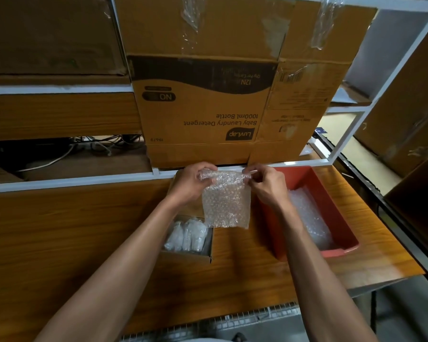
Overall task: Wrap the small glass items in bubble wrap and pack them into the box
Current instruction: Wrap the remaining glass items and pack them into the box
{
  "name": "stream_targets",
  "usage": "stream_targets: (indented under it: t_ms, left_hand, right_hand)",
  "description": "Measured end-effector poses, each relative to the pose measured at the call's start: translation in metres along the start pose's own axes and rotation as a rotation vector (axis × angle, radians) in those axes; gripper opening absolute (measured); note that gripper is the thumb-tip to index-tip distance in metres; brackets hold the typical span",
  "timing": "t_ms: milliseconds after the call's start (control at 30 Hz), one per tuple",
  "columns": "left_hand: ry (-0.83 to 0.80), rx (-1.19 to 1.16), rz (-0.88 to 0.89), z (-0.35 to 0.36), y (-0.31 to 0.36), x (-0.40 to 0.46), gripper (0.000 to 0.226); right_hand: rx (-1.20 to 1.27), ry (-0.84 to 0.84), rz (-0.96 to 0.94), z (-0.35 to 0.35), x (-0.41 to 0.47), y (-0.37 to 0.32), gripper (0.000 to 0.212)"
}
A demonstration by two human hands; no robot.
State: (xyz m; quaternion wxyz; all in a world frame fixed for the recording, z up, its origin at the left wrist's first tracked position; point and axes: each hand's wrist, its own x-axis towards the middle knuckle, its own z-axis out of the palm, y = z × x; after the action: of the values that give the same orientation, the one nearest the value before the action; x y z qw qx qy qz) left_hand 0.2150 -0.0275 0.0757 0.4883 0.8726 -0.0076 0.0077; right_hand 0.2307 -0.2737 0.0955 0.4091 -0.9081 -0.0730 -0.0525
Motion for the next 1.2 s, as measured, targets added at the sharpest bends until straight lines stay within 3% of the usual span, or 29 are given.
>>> stream_targets:
  t_ms: [233,500,700,1033,1200]
  left_hand:
    - [0.109,-0.097,-0.014,-0.003,-0.001,0.002,0.018]
    - [-0.016,-0.178,-0.037,-0.008,-0.004,0.006,0.034]
    - [0.008,-0.113,-0.008,-0.009,-0.005,0.011,0.022]
    - [-0.06,-0.085,0.01,-0.006,-0.015,0.018,0.031]
    - [-0.101,-0.157,-0.023,-0.002,-0.018,0.014,0.031]
  right_hand:
    - [0.007,0.036,-0.011,0.003,0.009,0.001,0.007]
    - [0.01,0.039,0.012,0.004,0.015,0.001,0.008]
    - [-0.014,-0.017,-0.039,0.004,0.015,0.0,0.01]
    - [0.276,-0.072,0.004,0.011,0.008,0.008,0.013]
    - [0.567,-0.213,0.126,0.018,0.005,0.02,0.062]
